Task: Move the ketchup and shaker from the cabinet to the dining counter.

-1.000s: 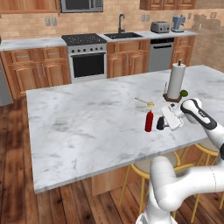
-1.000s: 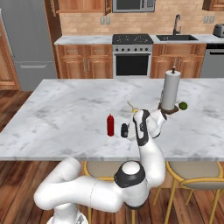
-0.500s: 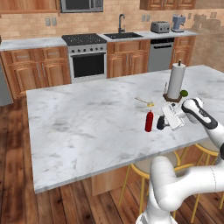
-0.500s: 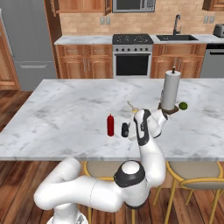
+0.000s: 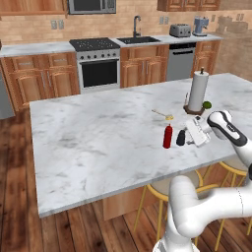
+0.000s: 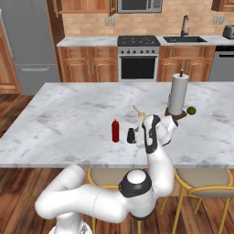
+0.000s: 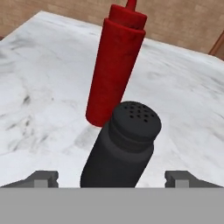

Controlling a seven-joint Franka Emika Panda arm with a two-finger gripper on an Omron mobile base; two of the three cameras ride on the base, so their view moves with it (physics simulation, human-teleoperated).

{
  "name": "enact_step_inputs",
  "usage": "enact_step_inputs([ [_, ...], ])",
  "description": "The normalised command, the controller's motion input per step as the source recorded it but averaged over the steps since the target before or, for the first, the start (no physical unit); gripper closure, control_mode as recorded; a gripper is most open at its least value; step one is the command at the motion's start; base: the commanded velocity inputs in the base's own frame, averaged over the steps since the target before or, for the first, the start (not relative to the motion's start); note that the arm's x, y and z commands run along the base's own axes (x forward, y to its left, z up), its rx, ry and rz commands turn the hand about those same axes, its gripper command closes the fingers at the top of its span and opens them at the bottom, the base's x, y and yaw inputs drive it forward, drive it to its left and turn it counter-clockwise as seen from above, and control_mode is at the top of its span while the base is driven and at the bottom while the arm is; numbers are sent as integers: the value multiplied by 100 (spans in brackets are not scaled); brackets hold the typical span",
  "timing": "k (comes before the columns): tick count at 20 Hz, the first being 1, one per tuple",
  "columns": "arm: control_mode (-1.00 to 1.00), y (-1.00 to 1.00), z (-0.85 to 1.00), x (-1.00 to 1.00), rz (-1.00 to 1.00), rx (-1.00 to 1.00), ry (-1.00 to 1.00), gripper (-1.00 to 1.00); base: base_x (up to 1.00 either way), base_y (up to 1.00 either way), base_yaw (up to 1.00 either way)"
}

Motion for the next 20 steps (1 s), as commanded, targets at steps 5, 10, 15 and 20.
enact_step_inputs([
  [5, -100, -14, 0, -1, 0, -1, -3, -100, 0, 0, 0],
  [10, -100, -20, 1, 0, 0, -2, 0, -100, 0, 0, 0],
  [15, -100, -13, 21, -18, -2, -1, 2, -100, 0, 0, 0],
  [20, -100, -2, 40, -35, -13, -7, 16, -100, 0, 0, 0],
])
